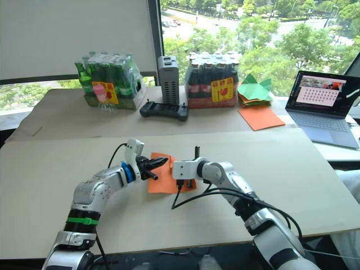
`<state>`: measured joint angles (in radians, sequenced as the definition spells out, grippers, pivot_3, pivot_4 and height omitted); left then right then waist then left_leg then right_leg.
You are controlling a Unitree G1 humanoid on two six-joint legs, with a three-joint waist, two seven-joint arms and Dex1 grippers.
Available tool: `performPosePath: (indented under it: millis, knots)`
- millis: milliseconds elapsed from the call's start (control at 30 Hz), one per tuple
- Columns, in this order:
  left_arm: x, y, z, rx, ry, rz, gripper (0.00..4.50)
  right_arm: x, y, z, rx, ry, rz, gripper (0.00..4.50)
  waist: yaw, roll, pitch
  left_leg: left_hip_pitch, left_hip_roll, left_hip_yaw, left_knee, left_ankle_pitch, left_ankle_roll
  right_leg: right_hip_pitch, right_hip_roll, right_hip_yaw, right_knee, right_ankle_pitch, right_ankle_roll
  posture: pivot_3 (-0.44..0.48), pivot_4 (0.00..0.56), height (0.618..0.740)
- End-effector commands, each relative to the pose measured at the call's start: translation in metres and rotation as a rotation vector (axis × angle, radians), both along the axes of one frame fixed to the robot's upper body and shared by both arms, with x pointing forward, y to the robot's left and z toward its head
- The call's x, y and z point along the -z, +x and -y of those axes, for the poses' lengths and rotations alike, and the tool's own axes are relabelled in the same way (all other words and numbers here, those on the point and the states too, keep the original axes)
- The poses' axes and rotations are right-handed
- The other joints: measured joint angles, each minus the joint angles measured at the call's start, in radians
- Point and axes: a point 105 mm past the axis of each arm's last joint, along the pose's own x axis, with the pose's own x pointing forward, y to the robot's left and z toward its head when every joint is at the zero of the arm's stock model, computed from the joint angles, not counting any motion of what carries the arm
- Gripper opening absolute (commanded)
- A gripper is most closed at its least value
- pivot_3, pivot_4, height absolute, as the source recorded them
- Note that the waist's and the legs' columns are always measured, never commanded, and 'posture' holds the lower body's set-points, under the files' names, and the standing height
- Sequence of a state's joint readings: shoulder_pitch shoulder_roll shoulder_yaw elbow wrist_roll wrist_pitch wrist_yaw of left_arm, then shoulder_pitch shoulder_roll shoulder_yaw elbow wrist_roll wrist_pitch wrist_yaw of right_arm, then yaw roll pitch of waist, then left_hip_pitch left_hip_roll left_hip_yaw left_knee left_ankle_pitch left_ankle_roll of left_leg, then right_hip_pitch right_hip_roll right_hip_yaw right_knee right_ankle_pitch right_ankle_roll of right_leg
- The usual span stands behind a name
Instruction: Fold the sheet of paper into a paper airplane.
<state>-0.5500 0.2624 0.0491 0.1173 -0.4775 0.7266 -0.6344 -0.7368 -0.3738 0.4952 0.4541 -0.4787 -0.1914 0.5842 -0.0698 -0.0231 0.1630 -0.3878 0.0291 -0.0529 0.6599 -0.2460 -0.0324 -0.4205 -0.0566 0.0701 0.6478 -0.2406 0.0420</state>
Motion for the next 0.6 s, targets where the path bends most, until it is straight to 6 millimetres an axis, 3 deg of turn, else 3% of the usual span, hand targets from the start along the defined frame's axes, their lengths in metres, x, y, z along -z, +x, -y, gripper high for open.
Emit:
performPosePath:
  millis: [33,267,600]
  knots:
    - [-0.036,0.004,0.009,0.016,-0.05,0.085,0.0,0.002,-0.006,-0.009,-0.039,-0.001,-0.008,0.07,0.0,0.0,0.0,0.0,0.0,0.0,0.0,0.0,0.0,0.0,0.0,0.0,0.0,0.0,0.0,0.0,0.15,0.74]
    - [-0.041,0.015,0.018,0.009,0.004,0.113,0.0,0.001,-0.007,-0.012,-0.04,0.012,-0.013,0.07,-0.001,0.0,0.0,0.0,0.0,0.0,0.0,0.0,0.0,0.0,0.0,0.0,0.0,0.0,0.0,0.0,0.15,0.74]
    - [-0.013,0.037,0.015,-0.019,0.147,0.107,0.0,0.0,-0.006,-0.008,-0.025,0.014,-0.01,0.07,0.0,0.0,0.0,0.0,0.0,0.0,0.0,0.0,0.0,0.0,0.0,0.0,0.0,0.0,0.0,0.0,0.15,0.74]
